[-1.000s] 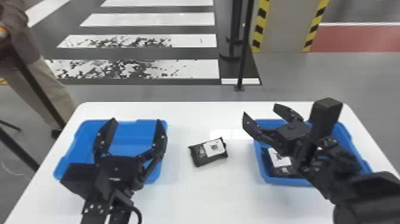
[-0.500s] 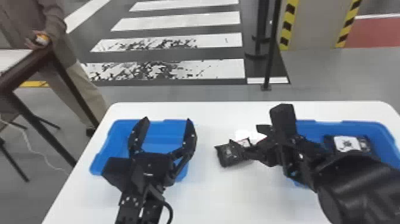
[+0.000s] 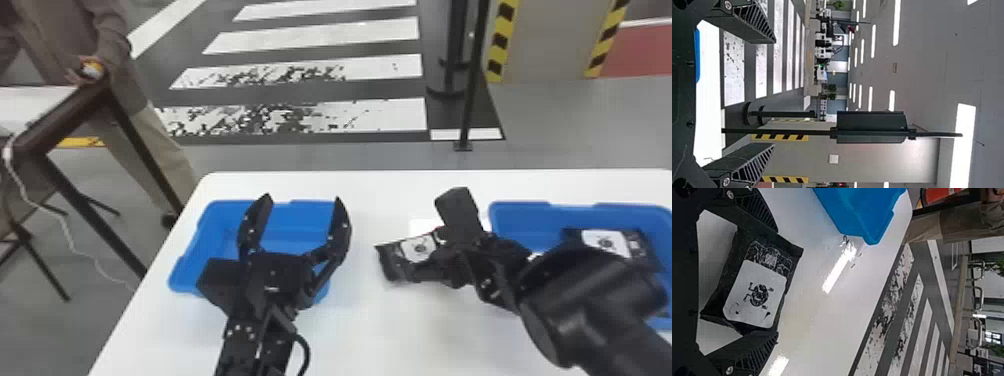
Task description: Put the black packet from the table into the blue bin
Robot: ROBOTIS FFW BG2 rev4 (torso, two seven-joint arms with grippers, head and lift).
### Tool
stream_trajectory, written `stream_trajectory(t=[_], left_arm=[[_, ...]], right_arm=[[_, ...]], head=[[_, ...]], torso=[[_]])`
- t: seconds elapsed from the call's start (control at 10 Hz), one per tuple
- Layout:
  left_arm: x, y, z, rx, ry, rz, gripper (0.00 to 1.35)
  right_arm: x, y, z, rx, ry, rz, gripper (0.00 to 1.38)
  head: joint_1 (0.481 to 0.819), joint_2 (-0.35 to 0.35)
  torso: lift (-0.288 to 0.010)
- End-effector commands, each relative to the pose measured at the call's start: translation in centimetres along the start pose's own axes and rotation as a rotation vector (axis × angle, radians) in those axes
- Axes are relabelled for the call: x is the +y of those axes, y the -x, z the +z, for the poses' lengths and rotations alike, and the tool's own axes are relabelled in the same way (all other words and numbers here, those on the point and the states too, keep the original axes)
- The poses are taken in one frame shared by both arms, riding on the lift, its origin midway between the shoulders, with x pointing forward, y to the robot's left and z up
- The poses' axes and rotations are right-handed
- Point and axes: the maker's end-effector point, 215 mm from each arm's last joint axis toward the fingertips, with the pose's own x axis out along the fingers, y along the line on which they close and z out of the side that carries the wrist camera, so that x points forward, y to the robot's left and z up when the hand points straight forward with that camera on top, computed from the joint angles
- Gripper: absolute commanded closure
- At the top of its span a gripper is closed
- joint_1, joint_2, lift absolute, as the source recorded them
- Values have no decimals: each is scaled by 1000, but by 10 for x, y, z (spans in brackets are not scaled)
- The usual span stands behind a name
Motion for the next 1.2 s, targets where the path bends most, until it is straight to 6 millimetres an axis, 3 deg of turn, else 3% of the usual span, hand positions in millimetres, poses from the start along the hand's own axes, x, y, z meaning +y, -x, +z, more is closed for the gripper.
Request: stream_trajectory(t=[0.0,0.1,0.2,0.3,0.4,0.7,0.8,0.9,1.1], left_arm=[[0,-1,-1,0,0,-1,90],[-1,-1,-2,2,0,-2,90],[-3,-1,-3,3,2,-5,90],[-3,-1,-3,3,2,-5,90],[-2,-1,-4,5,3,-3,90],[-2,-1,-3,3,3,-3,90],[-1,0,-3,3,3,-2,88],[1,2,-4,5,1,2,88],[4,5,-6,6,-1,7,88]], right_arm=[[-3,-8,-11,39,10,6,93],[0,-13,-16,63,21,16,116],[1,-15,-20,77,20,20,298],[3,-15,-23,86,22,20,714],[4,-15,-22,92,26,17,871],[5,-14,-31,120,13,13,891],[6,-14,-28,114,8,14,1128],[13,-13,-20,89,2,17,1256],[8,-4,16,-36,-47,8,1256]], head=[[695,189],[695,187],[695,187],[695,187],[695,186],[695,188],[695,187],[695,188],[695,199]], torso=[[-110],[-110],[-110],[-110],[-110],[-110],[-110],[-110],[-110]])
